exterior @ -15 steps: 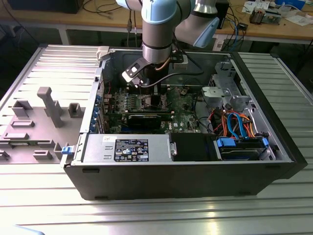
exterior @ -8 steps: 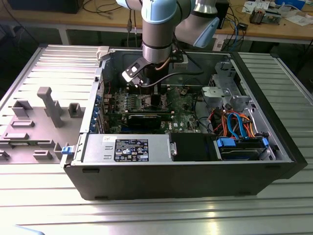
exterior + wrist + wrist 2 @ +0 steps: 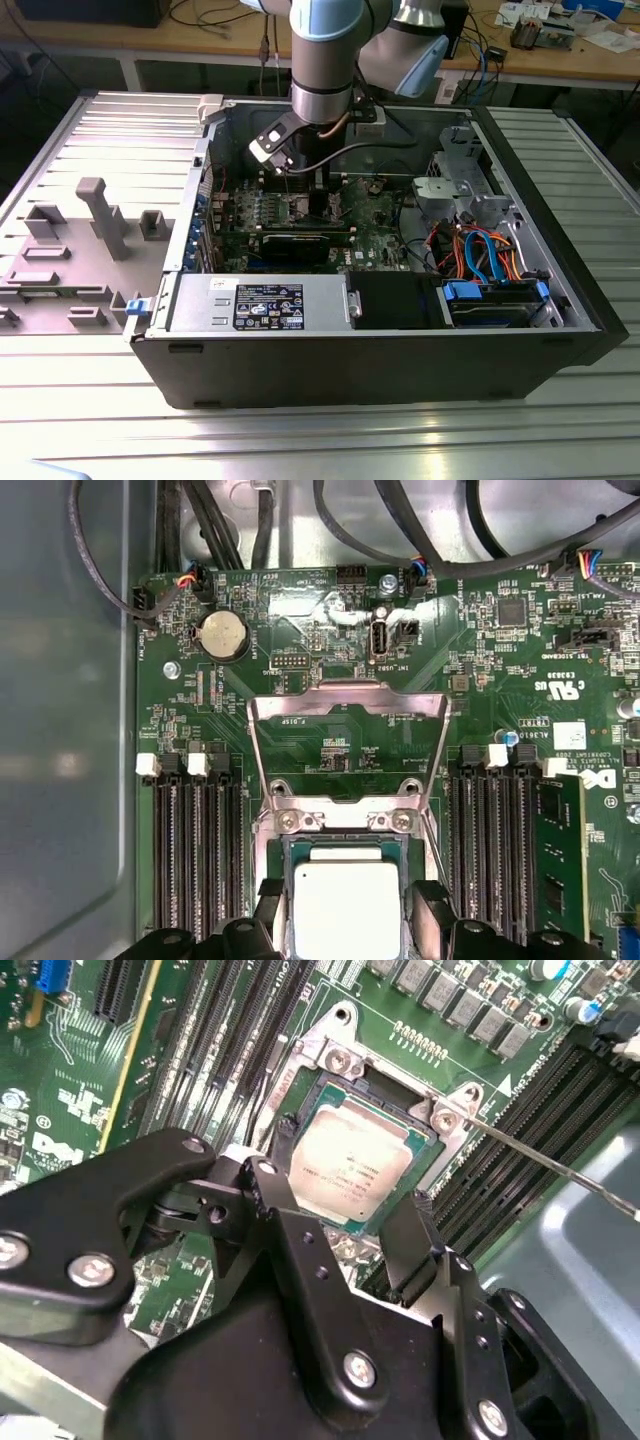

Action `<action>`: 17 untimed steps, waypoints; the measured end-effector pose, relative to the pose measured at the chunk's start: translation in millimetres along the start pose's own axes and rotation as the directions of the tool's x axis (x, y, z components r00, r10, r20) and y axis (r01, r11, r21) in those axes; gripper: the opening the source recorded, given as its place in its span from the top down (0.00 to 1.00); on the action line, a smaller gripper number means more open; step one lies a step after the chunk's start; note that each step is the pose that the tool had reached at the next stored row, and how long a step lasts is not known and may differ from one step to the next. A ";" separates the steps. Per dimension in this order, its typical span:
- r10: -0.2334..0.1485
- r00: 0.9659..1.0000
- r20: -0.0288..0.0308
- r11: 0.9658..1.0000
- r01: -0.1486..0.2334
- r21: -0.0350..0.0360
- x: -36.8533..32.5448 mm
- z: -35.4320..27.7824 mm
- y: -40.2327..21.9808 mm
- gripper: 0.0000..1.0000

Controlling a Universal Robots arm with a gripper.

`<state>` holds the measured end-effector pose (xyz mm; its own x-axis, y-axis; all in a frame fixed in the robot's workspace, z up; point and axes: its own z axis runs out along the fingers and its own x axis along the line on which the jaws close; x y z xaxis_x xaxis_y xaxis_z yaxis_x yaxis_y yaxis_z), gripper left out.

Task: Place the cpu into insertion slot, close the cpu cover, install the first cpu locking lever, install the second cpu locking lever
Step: 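Place the cpu into insertion slot, then close the cpu cover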

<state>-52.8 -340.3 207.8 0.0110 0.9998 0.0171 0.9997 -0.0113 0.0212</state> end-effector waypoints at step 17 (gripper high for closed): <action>0.000 1.000 0.000 1.000 0.000 0.009 0.2 -9.0 1.0 0.89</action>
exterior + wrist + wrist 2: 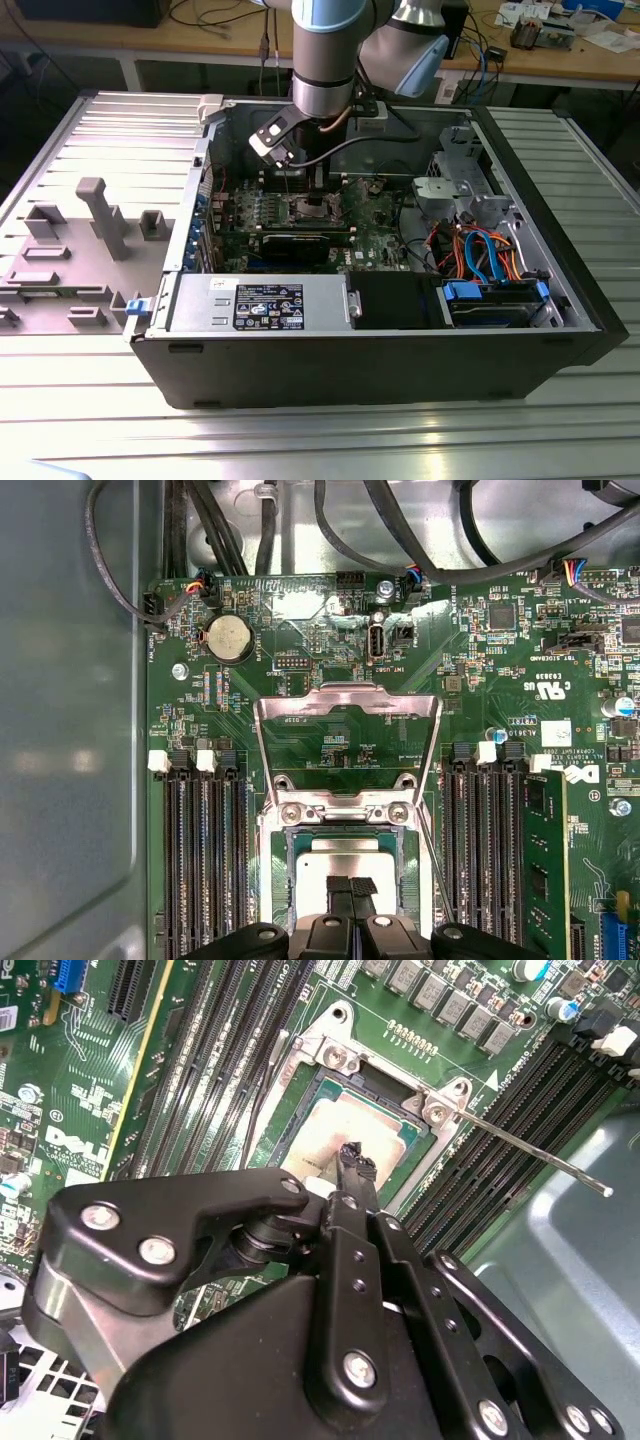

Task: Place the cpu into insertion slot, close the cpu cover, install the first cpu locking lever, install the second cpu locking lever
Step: 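Close the cpu cover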

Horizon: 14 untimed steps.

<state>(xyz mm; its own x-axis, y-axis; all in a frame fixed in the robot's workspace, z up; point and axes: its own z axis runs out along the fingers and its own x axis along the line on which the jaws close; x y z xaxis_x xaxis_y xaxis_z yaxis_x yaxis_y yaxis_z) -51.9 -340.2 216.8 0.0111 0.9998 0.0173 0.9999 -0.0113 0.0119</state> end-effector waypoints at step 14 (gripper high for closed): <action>0.000 1.000 0.000 1.000 0.000 0.000 0.1 -5.9 0.0 0.89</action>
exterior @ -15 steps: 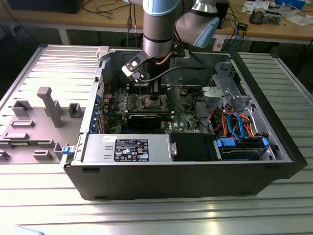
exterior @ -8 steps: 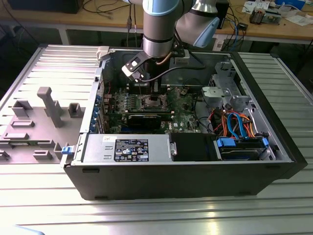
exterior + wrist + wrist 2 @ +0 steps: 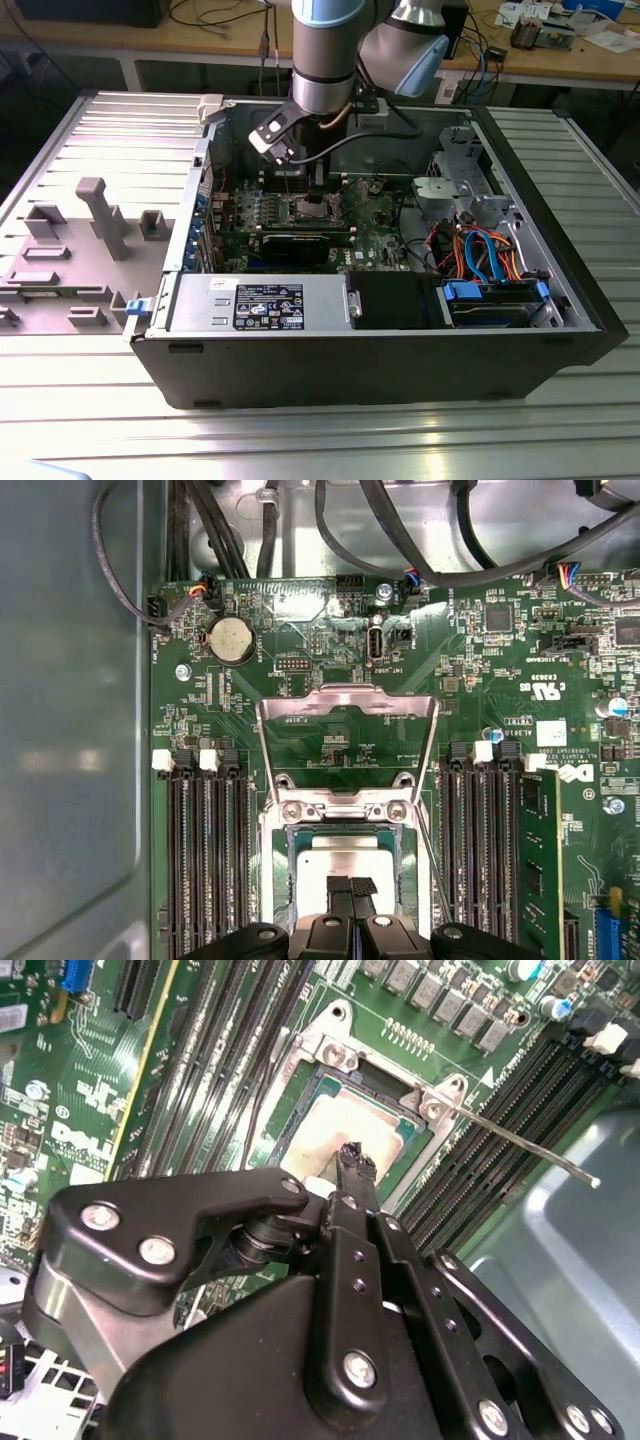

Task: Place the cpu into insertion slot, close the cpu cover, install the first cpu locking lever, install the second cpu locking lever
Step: 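Close the cpu cover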

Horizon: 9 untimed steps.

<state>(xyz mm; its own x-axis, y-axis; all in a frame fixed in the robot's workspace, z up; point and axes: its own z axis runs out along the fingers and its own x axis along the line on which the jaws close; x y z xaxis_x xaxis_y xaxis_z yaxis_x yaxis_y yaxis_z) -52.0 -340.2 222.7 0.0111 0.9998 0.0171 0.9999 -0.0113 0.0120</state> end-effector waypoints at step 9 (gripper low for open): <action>0.000 1.000 0.000 1.000 0.000 0.000 0.2 -11.8 0.1 0.89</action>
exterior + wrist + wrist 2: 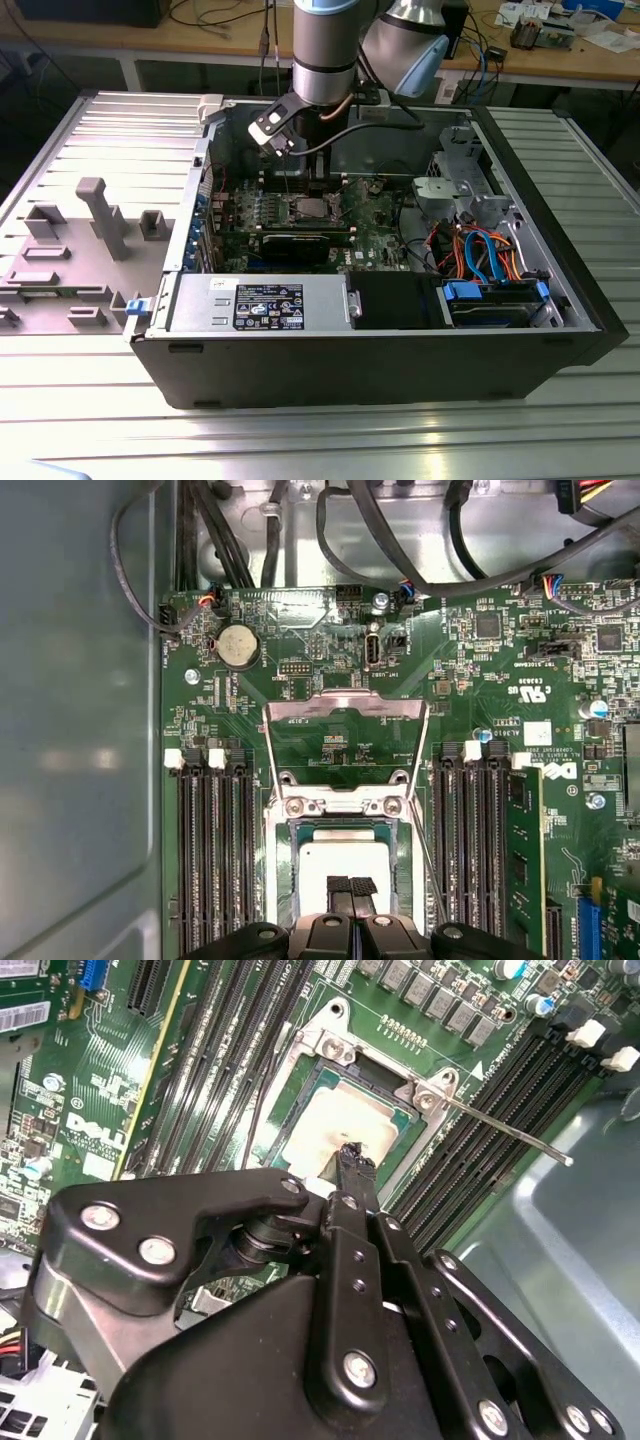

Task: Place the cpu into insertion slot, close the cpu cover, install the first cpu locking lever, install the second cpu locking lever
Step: 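Close the cpu cover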

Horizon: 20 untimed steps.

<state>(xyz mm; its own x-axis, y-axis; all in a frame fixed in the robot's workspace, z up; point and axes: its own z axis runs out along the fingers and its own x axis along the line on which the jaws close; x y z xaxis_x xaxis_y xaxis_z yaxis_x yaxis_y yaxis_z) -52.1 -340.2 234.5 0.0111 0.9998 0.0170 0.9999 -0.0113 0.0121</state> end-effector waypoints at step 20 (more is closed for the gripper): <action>0.000 1.000 0.000 1.000 0.000 -0.002 0.5 -29.2 0.0 0.89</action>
<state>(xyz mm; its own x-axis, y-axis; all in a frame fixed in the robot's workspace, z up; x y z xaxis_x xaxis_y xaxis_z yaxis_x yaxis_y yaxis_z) -52.4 -340.2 263.7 0.0108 0.9998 0.0171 0.9998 -0.0110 0.0143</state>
